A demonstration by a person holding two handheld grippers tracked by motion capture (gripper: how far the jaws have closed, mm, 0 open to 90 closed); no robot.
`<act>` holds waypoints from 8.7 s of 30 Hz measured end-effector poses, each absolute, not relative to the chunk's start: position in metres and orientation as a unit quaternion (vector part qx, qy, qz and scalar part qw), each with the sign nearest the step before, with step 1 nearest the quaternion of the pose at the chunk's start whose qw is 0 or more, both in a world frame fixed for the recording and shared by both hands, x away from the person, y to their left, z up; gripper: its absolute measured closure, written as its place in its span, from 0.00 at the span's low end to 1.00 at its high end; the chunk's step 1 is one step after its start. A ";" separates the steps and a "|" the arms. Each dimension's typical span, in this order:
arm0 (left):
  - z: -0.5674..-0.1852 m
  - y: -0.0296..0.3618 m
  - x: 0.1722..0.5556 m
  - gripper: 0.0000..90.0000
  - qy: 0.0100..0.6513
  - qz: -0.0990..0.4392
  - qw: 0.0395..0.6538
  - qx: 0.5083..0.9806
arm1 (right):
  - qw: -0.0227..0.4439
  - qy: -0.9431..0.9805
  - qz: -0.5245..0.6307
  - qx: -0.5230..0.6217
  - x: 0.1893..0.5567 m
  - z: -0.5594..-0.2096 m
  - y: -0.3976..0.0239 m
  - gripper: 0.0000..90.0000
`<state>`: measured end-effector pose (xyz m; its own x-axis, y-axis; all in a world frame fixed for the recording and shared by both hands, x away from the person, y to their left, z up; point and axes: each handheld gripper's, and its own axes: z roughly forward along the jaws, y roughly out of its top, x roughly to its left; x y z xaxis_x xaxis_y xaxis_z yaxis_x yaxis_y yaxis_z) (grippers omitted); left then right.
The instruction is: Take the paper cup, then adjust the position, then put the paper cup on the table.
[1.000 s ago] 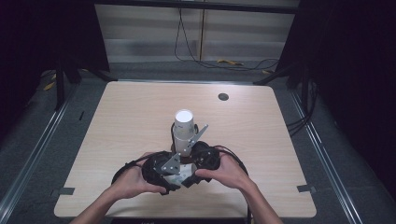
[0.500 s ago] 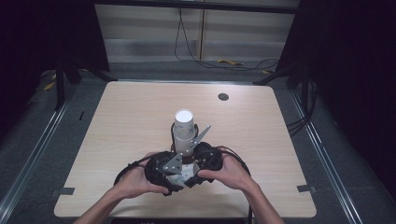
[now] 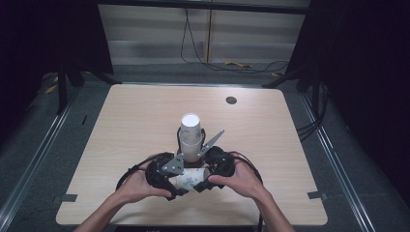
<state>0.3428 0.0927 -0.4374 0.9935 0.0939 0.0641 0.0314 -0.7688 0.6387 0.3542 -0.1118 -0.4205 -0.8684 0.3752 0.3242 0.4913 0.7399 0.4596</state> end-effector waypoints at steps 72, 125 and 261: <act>-0.432 0.139 0.350 0.18 0.147 -0.004 0.551 0.821 | 0.054 -0.835 -0.494 -0.235 0.347 -0.416 -0.159 0.40; -0.430 0.133 0.350 0.22 0.130 -0.048 0.607 0.782 | 0.056 -0.835 -0.516 -0.184 0.337 -0.416 -0.139 0.40; -0.398 0.227 0.386 0.28 0.238 0.039 0.570 0.786 | -0.052 -0.800 -0.513 -0.308 0.342 -0.424 -0.186 0.16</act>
<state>0.3858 0.2271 -0.3977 0.8833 0.4190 -0.2104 0.3302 -0.2372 0.9136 0.3425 -0.1864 -0.4239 -0.8051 0.5460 0.2316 0.4385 0.2849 0.8524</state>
